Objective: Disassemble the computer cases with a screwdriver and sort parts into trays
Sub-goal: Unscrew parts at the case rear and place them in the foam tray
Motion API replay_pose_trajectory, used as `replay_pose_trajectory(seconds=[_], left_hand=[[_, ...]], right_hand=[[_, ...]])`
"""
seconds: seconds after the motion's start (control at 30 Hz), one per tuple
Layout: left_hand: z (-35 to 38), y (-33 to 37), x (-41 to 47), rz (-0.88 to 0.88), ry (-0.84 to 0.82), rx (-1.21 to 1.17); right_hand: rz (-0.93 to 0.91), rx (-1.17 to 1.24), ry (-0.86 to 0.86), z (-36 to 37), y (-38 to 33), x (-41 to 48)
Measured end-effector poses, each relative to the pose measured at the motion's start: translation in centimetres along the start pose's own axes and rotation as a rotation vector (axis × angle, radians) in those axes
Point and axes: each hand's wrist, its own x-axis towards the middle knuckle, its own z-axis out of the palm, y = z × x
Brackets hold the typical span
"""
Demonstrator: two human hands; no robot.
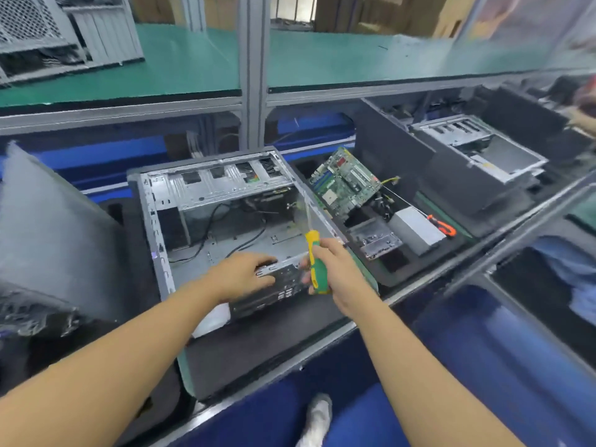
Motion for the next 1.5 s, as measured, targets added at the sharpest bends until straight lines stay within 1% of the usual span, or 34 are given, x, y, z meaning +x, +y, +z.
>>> replay_pose_trajectory(seconds=[0.1,0.17,0.23,0.33,0.63,0.9,1.2,1.5], left_hand=[[0.7,-0.1,-0.8,0.007,0.077,0.054],[1.1,-0.1,-1.0,0.025,0.109,0.038],[1.2,-0.1,-1.1,0.040,0.135,0.056],[1.3,0.1,-1.2,0.018,0.180,0.124],[1.4,0.3,-0.8,-0.018,0.223,0.116],[1.5,0.0,-0.6,-0.043,0.228,0.099],[1.6,-0.5,0.0,-0.051,0.215,0.122],[1.5,-0.1,-0.1,-0.065,0.208,0.138]], right_hand=[[0.055,-0.054,0.040,-0.6,3.0,-4.3],[0.111,-0.115,0.060,-0.7,5.0,-6.6],[0.146,-0.167,0.052,-0.4,6.6,-8.4],[0.138,-0.219,0.023,0.4,7.5,-9.7],[0.112,-0.214,0.083,1.8,6.5,-8.7],[0.138,-0.158,0.036,1.5,7.4,-8.3],[0.124,-0.177,0.065,1.4,7.7,-7.9],[0.127,-0.145,0.088,2.0,8.2,-8.0]])
